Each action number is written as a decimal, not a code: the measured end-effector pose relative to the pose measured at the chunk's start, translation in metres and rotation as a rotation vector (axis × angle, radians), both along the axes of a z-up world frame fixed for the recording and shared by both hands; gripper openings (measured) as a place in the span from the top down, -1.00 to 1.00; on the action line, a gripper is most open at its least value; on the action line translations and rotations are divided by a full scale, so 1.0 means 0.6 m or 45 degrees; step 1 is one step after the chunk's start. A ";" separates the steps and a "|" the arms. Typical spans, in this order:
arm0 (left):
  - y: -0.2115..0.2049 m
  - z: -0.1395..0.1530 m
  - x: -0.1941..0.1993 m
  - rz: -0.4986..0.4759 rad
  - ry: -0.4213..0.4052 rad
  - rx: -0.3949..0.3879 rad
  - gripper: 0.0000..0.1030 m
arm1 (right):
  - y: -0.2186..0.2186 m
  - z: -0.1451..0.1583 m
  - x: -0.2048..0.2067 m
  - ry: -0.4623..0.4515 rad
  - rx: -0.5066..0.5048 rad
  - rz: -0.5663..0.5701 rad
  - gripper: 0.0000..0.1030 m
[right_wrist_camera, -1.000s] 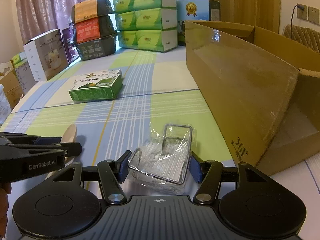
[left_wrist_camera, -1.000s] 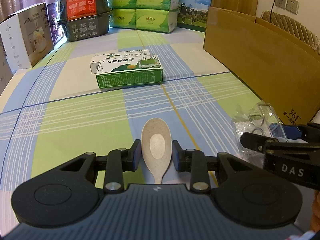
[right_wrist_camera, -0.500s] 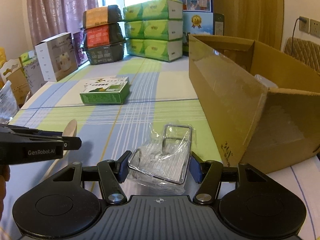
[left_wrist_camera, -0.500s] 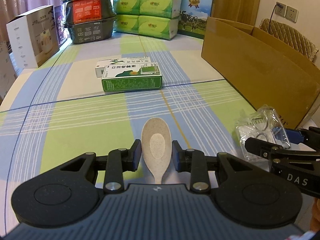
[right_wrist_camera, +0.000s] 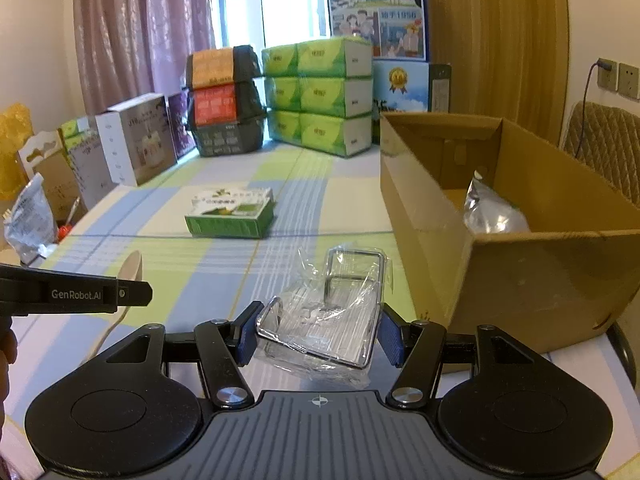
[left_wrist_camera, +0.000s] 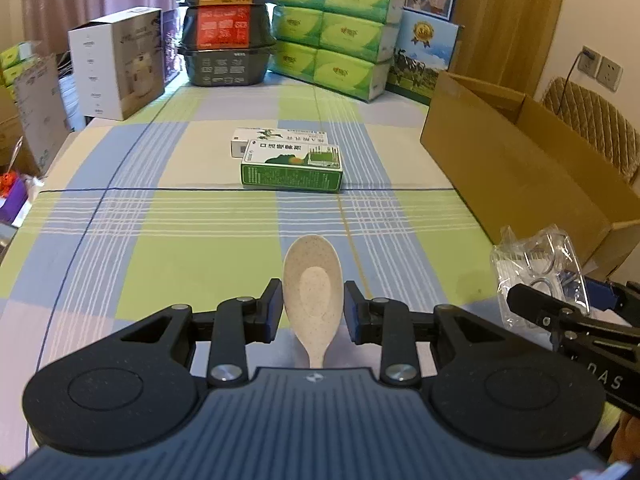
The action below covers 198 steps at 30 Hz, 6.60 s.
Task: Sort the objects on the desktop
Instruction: 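Carry spoon with left tool while right tool carries rack bag over cardboard box, then open left tool to drop spoon into box while right tool releases rack bag, then move both open tools back toward the two medicine boxes on the table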
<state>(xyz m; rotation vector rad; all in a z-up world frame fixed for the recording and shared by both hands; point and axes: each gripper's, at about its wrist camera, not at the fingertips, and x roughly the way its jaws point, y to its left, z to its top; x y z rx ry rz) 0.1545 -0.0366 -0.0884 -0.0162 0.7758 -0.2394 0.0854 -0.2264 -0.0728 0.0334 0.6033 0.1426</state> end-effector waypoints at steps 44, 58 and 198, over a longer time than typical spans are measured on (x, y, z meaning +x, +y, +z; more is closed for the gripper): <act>-0.159 0.107 -0.107 -0.186 0.012 -0.151 0.48 | -0.180 0.112 -0.105 -0.109 0.037 -0.167 -0.10; -0.233 0.130 -0.099 -0.285 0.002 -0.183 0.48 | -0.238 0.143 -0.100 -0.114 0.051 -0.216 -0.10; 0.022 0.136 0.004 0.039 -0.022 0.085 -0.97 | -0.072 0.199 0.023 -0.090 -0.036 0.238 -0.96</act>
